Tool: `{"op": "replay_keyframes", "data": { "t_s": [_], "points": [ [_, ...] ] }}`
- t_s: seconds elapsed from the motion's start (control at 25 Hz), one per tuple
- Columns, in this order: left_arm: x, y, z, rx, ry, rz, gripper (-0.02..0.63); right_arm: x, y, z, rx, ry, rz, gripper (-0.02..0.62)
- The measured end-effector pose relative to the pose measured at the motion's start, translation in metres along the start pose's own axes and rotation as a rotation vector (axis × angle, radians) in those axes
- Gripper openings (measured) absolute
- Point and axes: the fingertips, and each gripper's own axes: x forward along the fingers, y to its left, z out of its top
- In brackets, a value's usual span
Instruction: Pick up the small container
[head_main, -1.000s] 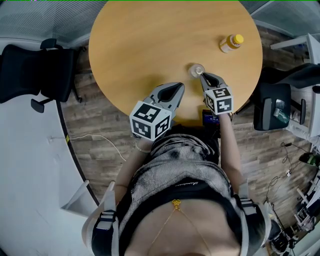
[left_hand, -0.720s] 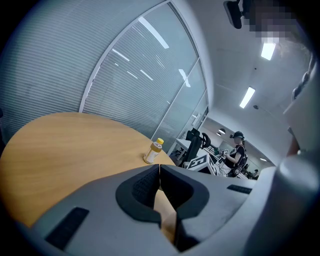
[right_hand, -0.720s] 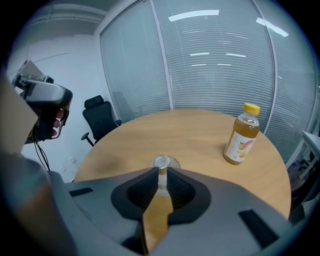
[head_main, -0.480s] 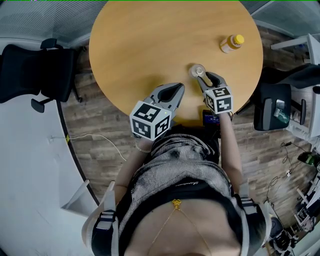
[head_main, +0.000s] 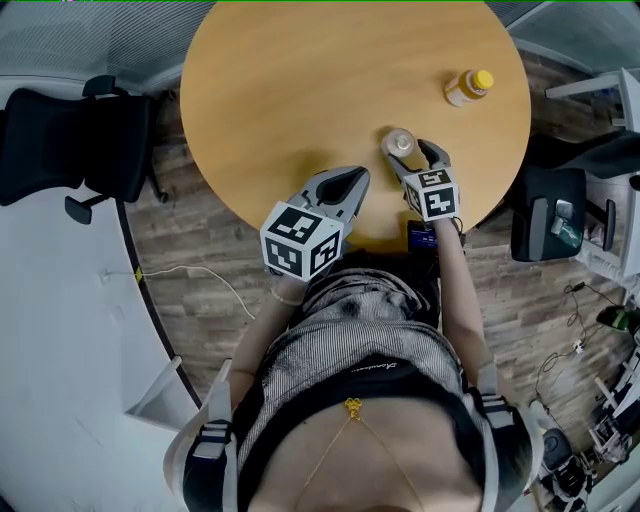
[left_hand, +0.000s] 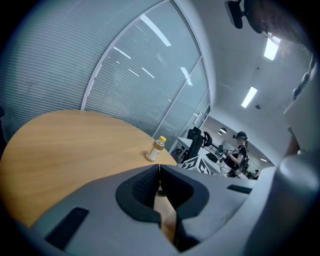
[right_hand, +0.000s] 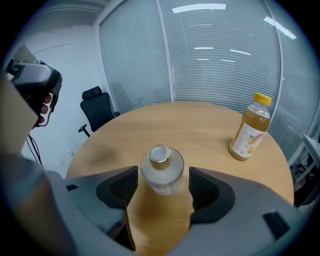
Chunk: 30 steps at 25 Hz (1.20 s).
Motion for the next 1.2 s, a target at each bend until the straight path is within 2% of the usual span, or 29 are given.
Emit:
{"op": "replay_keyframes", "data": {
  "t_s": [0.44, 0.84, 1.2],
  "points": [
    [0.003, 0.012, 0.001, -0.016, 0.014, 0.013, 0.021, 0.033, 0.001, -0.006, 0.016, 0.017, -0.002, 0.328],
    [0.009, 0.018, -0.002, -0.036, 0.020, 0.032, 0.021, 0.045, -0.002, -0.003, 0.016, -0.053, 0.003, 0.336],
    [0.010, 0.020, 0.000, -0.039, 0.017, 0.038, 0.021, 0.047, 0.001, 0.001, -0.108, -0.080, 0.103, 0.336]
  ]
}}
